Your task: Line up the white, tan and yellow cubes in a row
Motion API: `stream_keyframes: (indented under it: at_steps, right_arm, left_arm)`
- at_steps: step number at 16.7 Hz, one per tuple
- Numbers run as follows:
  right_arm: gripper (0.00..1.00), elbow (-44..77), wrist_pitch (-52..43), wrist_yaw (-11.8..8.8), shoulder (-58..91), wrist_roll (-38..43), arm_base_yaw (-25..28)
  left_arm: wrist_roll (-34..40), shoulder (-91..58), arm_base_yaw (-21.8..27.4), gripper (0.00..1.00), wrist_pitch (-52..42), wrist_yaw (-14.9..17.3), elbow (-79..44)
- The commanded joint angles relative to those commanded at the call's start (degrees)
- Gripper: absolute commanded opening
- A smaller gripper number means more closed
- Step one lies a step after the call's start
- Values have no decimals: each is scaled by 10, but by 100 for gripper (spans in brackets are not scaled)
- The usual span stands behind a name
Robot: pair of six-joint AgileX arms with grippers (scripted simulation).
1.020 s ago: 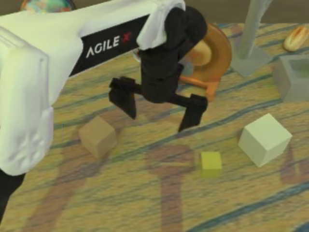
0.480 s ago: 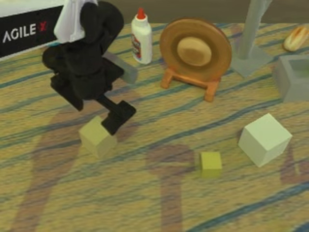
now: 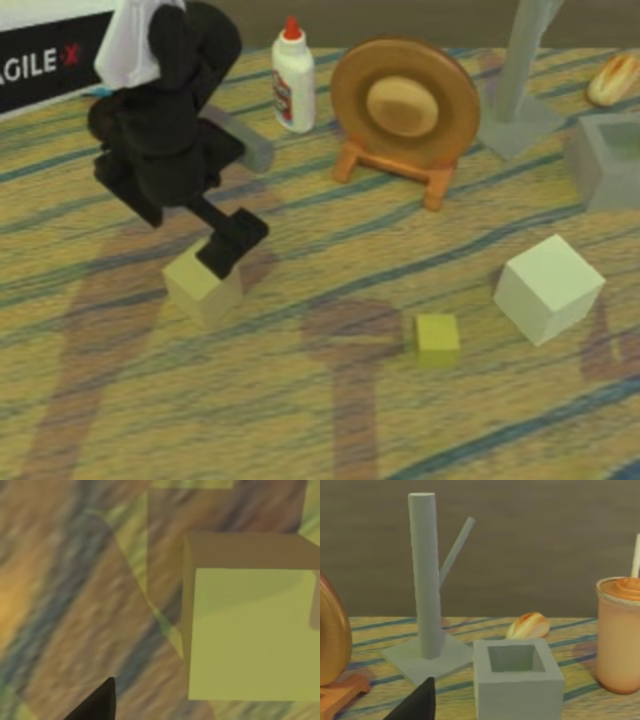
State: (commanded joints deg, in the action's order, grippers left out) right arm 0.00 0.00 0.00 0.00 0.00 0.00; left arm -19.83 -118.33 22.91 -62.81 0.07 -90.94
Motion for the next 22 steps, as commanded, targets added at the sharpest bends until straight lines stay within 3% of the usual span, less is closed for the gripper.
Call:
stream_keyframes:
  at_steps: [9,14,22]
  right_arm:
    - [100,0,0,0,0,0,0]
    - [100,0,0,0,0,0,0]
    - [100,0,0,0,0,0,0]
  left_arm:
    - [-2,-66,-3,100,162,1,93]
    - [-3,-72,-3,100,176,1,102]
    - [-3,-72,-3,40,176,1,102]
